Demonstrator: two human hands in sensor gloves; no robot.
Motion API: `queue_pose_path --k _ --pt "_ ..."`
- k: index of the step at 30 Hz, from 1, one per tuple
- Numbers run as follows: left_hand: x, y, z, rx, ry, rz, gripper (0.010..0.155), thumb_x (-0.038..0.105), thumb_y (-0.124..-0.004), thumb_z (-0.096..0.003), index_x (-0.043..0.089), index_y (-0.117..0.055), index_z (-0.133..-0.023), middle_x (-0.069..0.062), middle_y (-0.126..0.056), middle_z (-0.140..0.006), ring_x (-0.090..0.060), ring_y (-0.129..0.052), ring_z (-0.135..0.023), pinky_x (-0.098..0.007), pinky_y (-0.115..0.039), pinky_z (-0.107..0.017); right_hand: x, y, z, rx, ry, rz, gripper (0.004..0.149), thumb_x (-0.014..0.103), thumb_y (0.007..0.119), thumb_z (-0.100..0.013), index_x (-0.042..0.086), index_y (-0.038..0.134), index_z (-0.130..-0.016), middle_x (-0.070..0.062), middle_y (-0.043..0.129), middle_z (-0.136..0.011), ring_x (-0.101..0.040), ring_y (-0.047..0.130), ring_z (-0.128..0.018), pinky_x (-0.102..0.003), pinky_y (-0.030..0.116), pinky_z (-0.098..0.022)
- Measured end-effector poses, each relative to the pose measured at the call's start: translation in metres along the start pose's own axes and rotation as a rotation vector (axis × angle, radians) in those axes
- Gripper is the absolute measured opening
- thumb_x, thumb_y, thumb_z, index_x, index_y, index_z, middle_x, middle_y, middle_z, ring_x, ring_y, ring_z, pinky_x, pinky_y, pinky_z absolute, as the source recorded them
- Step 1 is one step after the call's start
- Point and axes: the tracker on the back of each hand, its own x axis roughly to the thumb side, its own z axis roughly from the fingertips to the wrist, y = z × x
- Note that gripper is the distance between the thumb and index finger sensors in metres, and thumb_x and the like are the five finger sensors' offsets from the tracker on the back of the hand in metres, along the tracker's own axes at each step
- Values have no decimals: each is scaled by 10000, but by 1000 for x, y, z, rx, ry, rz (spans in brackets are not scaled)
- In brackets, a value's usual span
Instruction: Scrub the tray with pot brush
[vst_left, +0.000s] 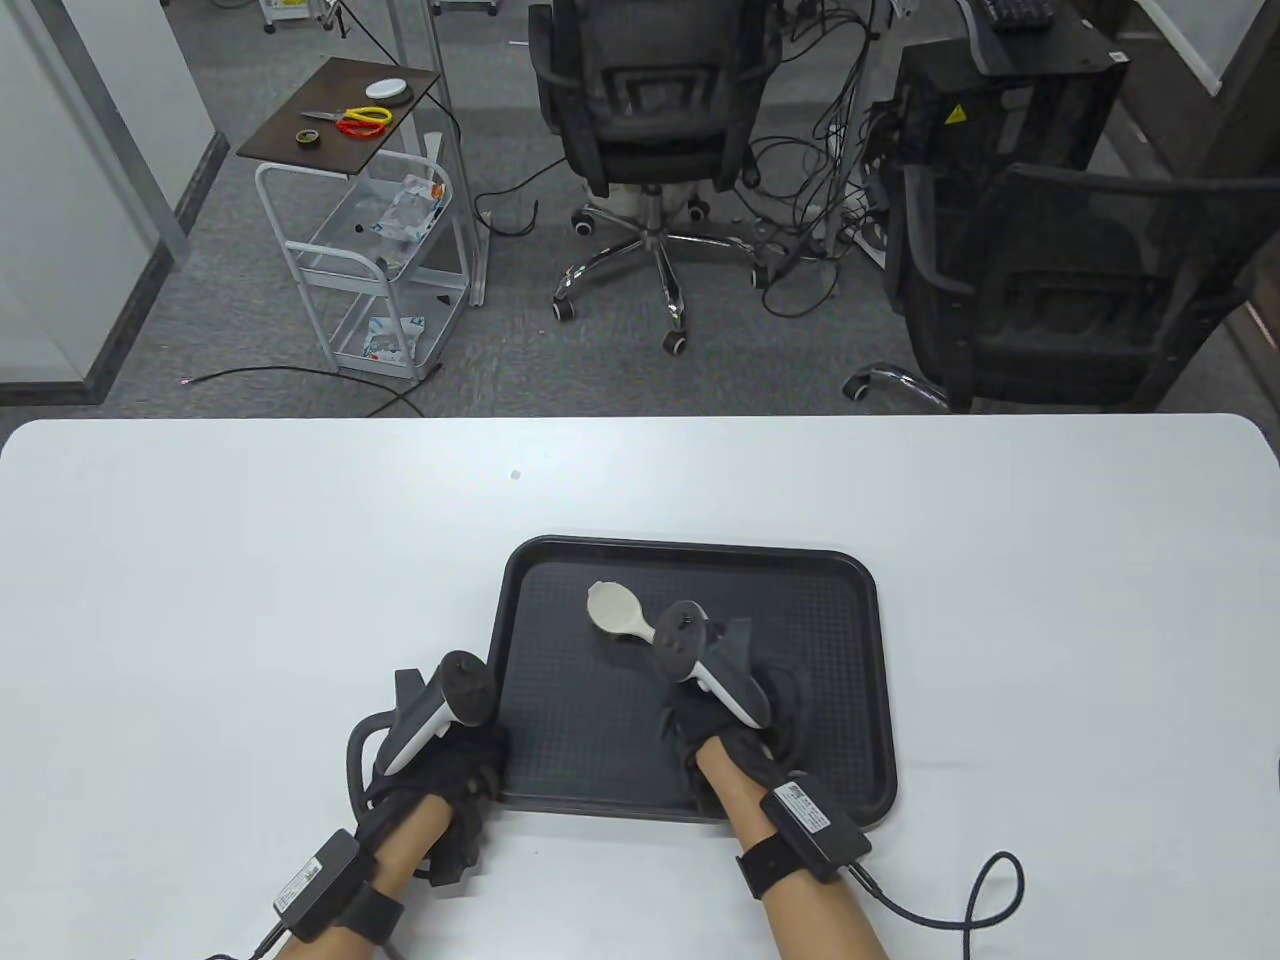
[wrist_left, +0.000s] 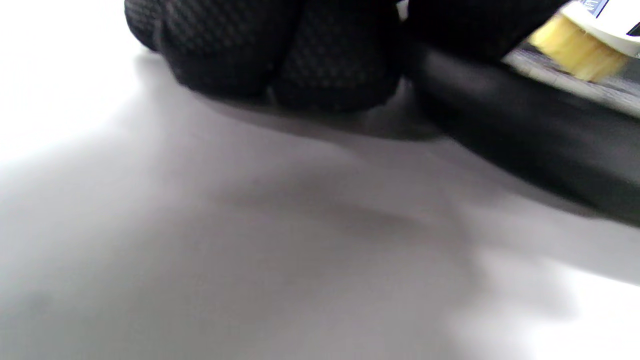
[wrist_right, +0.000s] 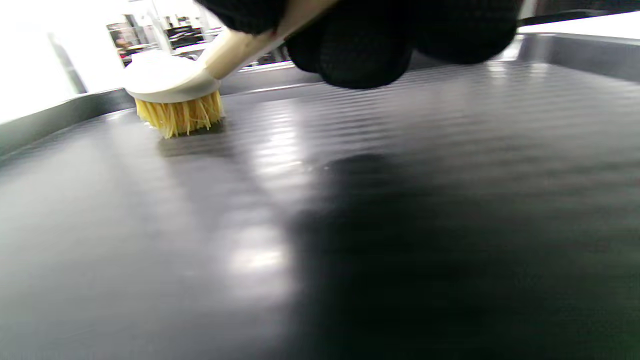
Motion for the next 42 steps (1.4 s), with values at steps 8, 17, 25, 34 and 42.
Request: queue_pose_path --k 8,17,25,34,42 --pt "0 0 0 0 1 0 759 504 -740 -447 131 -443 -1038 21 -899 -431 -200 -906 -377 -481 -657 -617 -107 -27 8 -32 199 0 519 259 762 -479 321 682 -988 -105 751 -951 -271 906 -665 -460 822 -450" --pt "0 0 0 1 1 0 759 505 -740 -446 133 -444 -1038 22 -899 -431 -198 -906 -376 -480 -658 -617 -148 -47 13 -50 315 53 522 257 758 -483 299 680 -998 -113 748 -950 -279 895 -660 -461 805 -447" --pt "0 0 0 1 2 -1 760 504 -740 -447 132 -442 -1038 21 -899 -432 -199 -906 -377 -480 -657 -617 -68 -50 20 -80 99 54 528 267 753 -490 298 661 -1010 -98 738 -961 -268 885 -670 -444 800 -452" --pt "0 0 0 1 1 0 759 505 -739 -448 132 -442 -1038 21 -899 -431 -199 -906 -376 -481 -657 -617 40 -15 30 -18 -122 -10 532 283 744 -494 311 645 -1015 -80 731 -968 -247 887 -678 -426 808 -461" --pt "0 0 0 -3 -1 3 760 505 -739 -448 131 -442 -1038 21 -898 -431 -199 -905 -376 -481 -656 -618 87 16 30 58 -182 13 528 280 741 -495 316 644 -1013 -78 725 -974 -245 884 -696 -427 809 -478"
